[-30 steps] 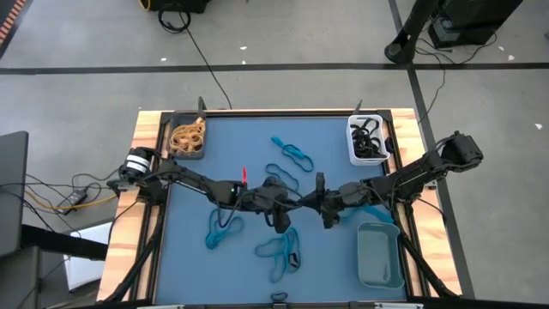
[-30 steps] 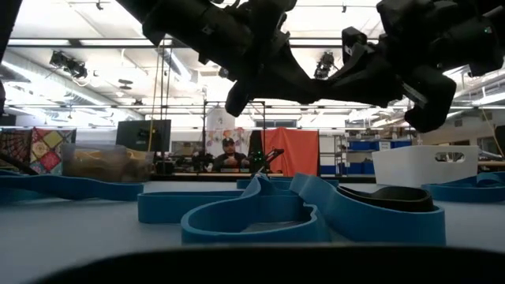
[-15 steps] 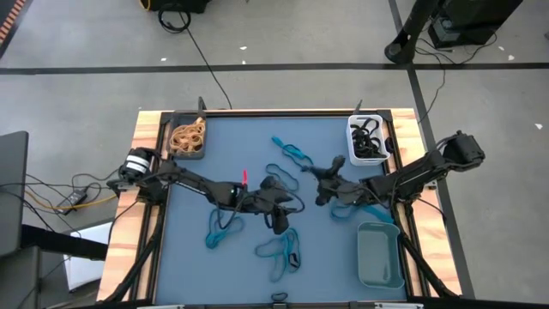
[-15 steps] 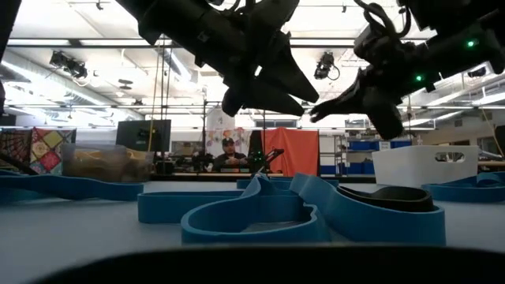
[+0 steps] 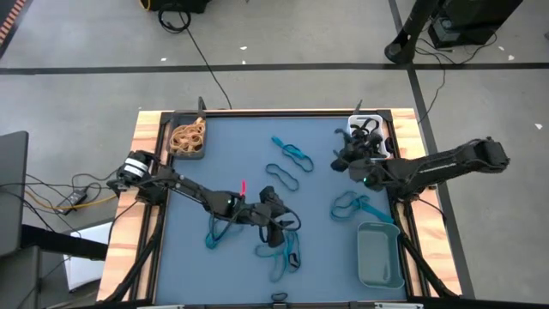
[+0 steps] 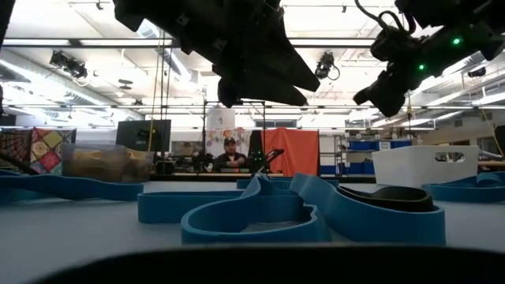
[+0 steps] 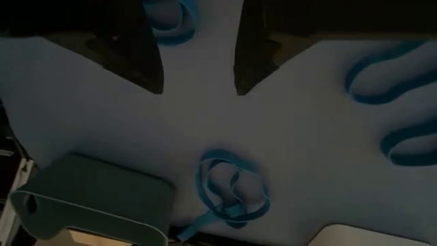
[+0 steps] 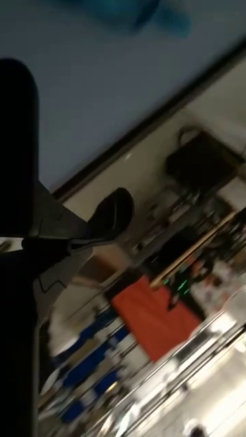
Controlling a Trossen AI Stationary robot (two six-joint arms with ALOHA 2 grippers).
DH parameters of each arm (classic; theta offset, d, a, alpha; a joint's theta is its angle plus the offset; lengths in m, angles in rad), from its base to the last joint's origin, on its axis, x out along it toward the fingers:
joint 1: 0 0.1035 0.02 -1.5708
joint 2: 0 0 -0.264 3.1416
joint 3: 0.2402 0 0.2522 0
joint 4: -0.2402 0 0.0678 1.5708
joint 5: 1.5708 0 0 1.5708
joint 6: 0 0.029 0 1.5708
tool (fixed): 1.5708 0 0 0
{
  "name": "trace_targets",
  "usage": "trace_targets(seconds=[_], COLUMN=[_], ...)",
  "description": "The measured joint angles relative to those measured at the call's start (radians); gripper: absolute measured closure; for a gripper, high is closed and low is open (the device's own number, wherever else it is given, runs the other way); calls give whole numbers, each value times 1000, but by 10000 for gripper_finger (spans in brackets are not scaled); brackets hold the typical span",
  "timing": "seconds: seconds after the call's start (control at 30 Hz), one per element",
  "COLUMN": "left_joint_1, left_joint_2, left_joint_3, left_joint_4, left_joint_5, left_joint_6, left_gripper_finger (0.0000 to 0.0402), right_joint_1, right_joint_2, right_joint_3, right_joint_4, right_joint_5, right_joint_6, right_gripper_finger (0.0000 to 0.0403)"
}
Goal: Sort rubber bands into baskets
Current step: Put the black rubber band into the white bin
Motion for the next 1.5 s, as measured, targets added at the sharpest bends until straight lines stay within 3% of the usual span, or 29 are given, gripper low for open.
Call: trace_targets(seconds=[0.27, 0.47, 0.63, 0.8, 1.0, 1.37, 1.5], left_joint_1=[-22, -29, -28, -28, -30, -30, -30], left_joint_2=[0, 0, 0, 0, 0, 0, 0], left_joint_3=[0, 0, 0, 0, 0, 0, 0], left_joint_4=[-1, -2, -5, -5, -4, -4, -1], left_joint_5=[1, 4, 4, 4, 58, 60, 60], left_joint_6=[2, 2, 3, -3, -17, -16, -15], left_gripper_finger=[220, 220, 220, 220, 220, 220, 220], right_joint_1=[-229, -420, -590, -675, -708, -724, -724], right_joint_2=[-125, -143, -140, -140, -139, -139, -139], right_joint_3=[0, 33, 68, 69, 69, 69, 69], right_joint_4=[-179, -358, -518, -519, -525, -541, -530], right_joint_5=[-37, -291, -575, -671, -717, -731, -831], right_joint_6=[23, 248, 444, 448, 449, 457, 482], right_gripper_finger=[384, 384, 381, 362, 296, 109, 67])
